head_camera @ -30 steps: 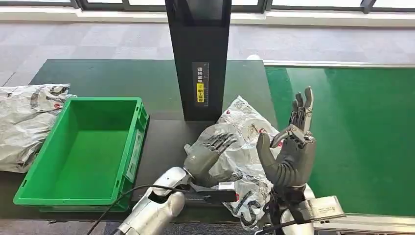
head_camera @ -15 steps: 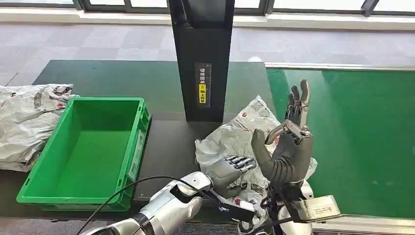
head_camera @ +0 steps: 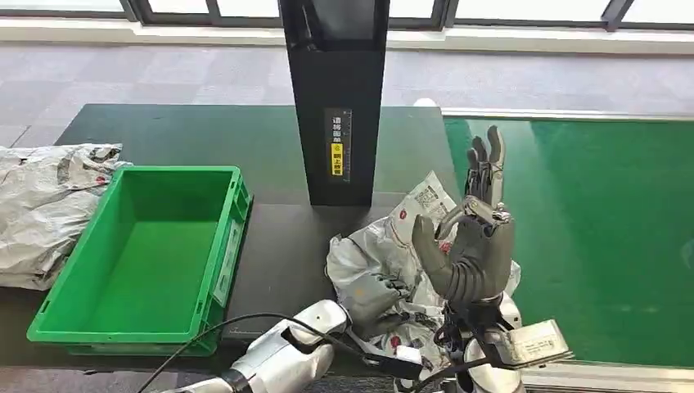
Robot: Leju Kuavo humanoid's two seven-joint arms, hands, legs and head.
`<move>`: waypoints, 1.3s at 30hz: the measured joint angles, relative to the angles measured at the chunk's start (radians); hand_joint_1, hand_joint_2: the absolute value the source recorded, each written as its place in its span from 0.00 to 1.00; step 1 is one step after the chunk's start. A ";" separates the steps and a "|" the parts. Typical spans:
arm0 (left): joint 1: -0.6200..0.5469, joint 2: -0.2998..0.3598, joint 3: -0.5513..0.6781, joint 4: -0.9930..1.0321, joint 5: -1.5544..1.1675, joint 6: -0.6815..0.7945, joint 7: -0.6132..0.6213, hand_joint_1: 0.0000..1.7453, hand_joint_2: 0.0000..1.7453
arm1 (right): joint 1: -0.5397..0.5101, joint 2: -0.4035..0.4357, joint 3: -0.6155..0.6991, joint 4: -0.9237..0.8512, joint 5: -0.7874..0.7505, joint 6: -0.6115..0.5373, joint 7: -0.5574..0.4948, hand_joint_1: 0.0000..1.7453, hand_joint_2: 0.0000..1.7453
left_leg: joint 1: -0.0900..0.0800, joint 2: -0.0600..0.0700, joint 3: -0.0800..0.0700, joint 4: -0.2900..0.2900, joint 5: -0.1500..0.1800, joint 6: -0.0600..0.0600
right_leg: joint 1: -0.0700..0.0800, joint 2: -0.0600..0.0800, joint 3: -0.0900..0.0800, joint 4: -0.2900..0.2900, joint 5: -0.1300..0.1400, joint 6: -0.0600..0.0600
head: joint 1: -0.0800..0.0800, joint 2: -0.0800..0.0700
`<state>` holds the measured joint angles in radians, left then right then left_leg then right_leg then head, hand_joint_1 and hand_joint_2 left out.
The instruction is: Moved the parcel from conveyor to table for the left to box.
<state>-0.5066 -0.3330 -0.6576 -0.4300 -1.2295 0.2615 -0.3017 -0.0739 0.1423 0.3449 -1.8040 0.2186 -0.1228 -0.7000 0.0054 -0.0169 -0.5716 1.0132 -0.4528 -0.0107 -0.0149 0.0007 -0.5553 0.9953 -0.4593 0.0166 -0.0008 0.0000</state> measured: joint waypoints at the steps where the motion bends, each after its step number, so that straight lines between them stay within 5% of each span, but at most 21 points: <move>1: 0.008 0.006 0.006 -0.017 -0.001 0.024 0.000 1.00 1.00 | 0.004 0.000 0.000 0.000 0.001 -0.003 0.000 0.00 1.00 | 0.000 0.000 -0.001 0.000 0.000 0.000 | 0.000 0.001 -0.001 0.000 0.000 0.000 | 0.000 0.000; 8: -0.017 0.031 0.030 -0.054 -0.042 -0.001 -0.005 1.00 1.00 | 0.028 -0.011 0.000 -0.006 0.003 -0.049 0.000 0.00 1.00 | 0.000 0.001 -0.004 0.000 0.000 0.000 | 0.000 0.001 -0.005 0.000 0.001 0.000 | 0.000 0.000; 19: 0.014 0.048 0.155 -0.168 0.084 0.388 -0.105 1.00 1.00 | 0.066 -0.024 0.000 -0.054 0.017 -0.075 -0.001 0.00 1.00 | 0.000 0.002 -0.011 0.000 0.001 -0.001 | 0.000 0.003 -0.012 0.001 0.002 0.000 | 0.000 0.000; 26: 0.150 0.086 0.307 -0.488 0.330 0.348 -0.272 1.00 1.00 | 0.054 -0.030 0.000 -0.054 -0.019 -0.051 0.000 0.00 1.00 | 0.000 0.002 -0.013 0.000 0.001 -0.001 | 0.000 0.003 -0.015 0.001 0.001 -0.001 | 0.000 0.000; 39: 0.247 0.121 0.378 -0.689 0.351 0.345 -0.298 1.00 1.00 | 0.051 -0.035 0.000 -0.054 -0.024 -0.045 0.000 0.00 1.00 | 0.000 0.003 -0.014 0.000 0.001 -0.001 | 0.000 0.003 -0.016 0.001 0.001 -0.001 | 0.000 0.000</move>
<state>-0.2593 -0.2117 -0.2796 -1.1193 -0.8789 0.6065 -0.6001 -0.0233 0.1072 0.3449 -1.8582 0.1949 -0.1678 -0.7004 0.0053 -0.0144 -0.5857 1.0132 -0.4522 -0.0112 -0.0152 0.0035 -0.5709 0.9963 -0.4581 0.0160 -0.0008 0.0000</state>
